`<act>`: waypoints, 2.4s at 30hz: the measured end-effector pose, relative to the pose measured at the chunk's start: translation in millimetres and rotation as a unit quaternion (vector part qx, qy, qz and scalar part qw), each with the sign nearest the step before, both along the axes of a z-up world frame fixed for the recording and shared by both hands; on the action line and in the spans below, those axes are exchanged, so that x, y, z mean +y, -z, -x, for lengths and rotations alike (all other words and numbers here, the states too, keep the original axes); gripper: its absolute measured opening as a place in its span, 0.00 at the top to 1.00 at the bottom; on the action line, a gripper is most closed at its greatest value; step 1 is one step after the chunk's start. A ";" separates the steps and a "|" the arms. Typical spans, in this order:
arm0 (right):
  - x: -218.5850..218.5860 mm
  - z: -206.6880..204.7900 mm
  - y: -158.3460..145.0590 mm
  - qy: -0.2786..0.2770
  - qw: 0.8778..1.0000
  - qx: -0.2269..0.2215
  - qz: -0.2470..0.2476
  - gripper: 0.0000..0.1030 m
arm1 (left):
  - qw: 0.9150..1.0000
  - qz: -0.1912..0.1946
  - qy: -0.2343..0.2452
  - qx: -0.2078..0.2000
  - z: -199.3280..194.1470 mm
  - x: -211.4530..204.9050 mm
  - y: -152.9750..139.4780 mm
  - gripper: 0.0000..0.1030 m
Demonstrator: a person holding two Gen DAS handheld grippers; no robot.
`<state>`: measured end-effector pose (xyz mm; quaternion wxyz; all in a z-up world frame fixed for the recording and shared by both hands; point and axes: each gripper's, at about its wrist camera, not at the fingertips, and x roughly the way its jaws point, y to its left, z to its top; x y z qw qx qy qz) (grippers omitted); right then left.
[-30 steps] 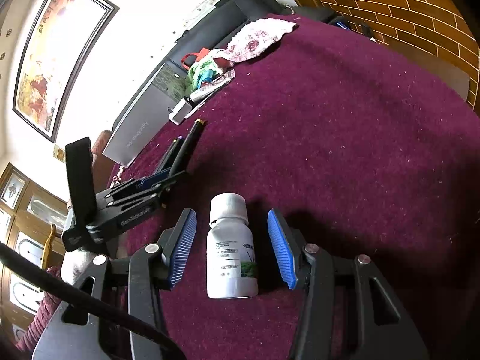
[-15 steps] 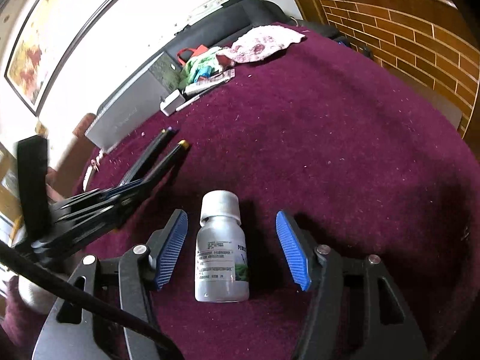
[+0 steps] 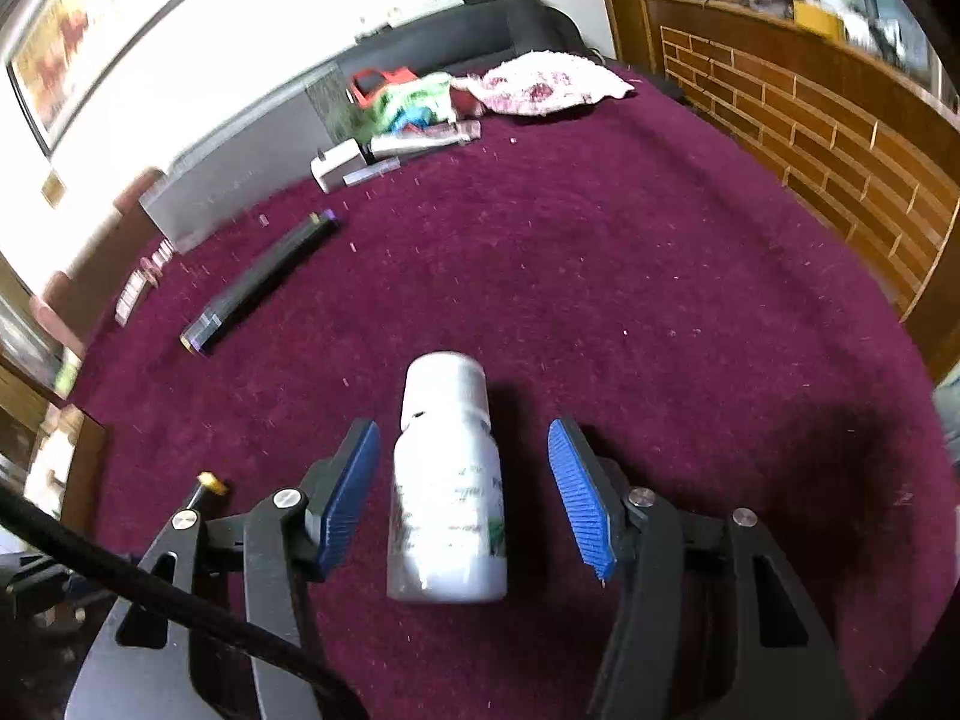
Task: Organize objects
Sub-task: 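Carry the black marker and white pill bottle over the cardboard tray, then lower the marker and pill bottle into the tray and open both grippers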
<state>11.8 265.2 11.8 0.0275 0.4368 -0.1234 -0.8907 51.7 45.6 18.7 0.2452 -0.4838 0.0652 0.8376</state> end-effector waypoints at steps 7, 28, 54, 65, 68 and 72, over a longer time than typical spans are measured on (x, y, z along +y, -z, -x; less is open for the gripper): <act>-36.0 20.1 -1.3 -0.023 0.989 -0.076 -0.127 0.55 | 0.995 0.074 0.009 0.069 -15.1 34.1 7.9 0.88; -102.0 -40.9 -53.7 -0.149 0.975 -0.071 0.145 0.69 | 0.975 -0.128 -0.144 0.106 -82.1 -167.6 -79.5 0.89; -390.6 10.8 -13.9 -0.268 0.943 -0.144 0.138 0.69 | 0.954 -0.093 -0.278 0.067 -97.5 -313.5 -8.8 0.89; -377.8 5.0 -20.7 -0.252 0.955 -0.087 0.133 0.63 | 0.952 -0.093 -0.272 0.101 -105.5 -306.0 -19.6 0.56; -361.8 -8.7 -39.4 -0.248 0.958 -0.045 0.136 0.55 | 0.951 -0.076 -0.274 0.125 -111.4 -299.1 -29.7 0.54; -332.6 -33.5 -63.2 -0.224 0.965 0.013 0.135 0.48 | 0.944 -0.047 -0.284 0.163 -120.6 -288.4 -48.4 0.37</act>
